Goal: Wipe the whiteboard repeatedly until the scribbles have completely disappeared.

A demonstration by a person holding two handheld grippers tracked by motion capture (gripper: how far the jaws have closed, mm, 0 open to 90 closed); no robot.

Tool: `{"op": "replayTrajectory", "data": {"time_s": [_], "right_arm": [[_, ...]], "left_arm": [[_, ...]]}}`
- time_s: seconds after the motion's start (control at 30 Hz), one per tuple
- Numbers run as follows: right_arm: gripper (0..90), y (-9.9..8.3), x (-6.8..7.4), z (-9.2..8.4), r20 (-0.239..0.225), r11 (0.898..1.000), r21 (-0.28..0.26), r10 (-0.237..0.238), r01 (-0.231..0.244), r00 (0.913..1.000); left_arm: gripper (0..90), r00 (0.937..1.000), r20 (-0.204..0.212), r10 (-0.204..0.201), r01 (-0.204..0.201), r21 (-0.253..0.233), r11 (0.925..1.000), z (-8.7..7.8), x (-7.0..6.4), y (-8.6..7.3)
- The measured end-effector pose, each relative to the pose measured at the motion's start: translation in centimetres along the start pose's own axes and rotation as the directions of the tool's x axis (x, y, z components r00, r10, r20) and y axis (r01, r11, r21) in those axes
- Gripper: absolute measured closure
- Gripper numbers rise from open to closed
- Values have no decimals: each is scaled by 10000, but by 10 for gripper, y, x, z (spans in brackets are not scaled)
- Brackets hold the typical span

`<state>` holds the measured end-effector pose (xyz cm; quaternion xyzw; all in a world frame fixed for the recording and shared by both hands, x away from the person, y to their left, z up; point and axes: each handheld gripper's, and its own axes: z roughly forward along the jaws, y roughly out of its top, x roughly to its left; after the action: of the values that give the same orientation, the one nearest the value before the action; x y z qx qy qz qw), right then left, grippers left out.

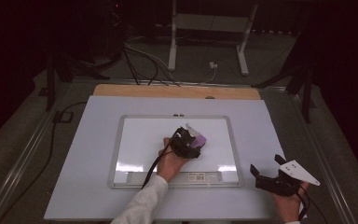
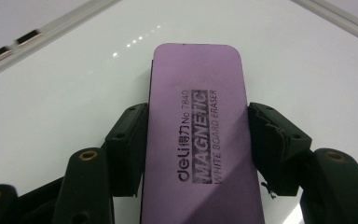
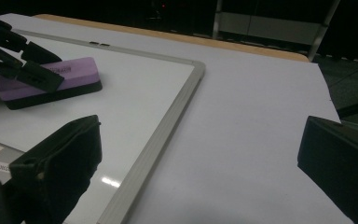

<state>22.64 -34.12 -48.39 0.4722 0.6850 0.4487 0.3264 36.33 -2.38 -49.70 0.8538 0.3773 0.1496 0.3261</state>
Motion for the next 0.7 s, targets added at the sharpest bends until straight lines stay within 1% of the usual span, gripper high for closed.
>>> {"op": "replayTrajectory", "data": {"time_s": [0.13,0.27,0.33,0.47,0.57,0.63,0.7], "right_arm": [[1,0,0,0,3,10000,8,0,0,10000],[1,0,0,0,9,10000,17,1,-1,10000],[1,0,0,0,16,10000,7,-6,6,10000],[1,0,-1,0,28,10000,8,0,0,10000],[1,0,-1,0,36,10000,19,1,-1,10000],[1,0,-1,0,48,10000,-6,13,-13,10000],[1,0,-1,0,74,10000,-1,37,-37,10000]], "left_arm": [[420,9988,-354,-337,338,18,9994,0,11,0],[420,9951,-695,-706,707,-13,9975,0,21,-1],[420,9928,-886,-805,807,-9,9967,-1,25,-1],[420,9869,-1198,-1079,1087,-1,9941,-1,30,-2],[420,9804,-1435,-1352,1362,-24,9907,-1,34,-2],[420,9771,-1564,-1442,1457,-23,9893,-2,37,-3],[421,9752,-1643,-1485,1504,-12,9886,-2,38,-3]]}}
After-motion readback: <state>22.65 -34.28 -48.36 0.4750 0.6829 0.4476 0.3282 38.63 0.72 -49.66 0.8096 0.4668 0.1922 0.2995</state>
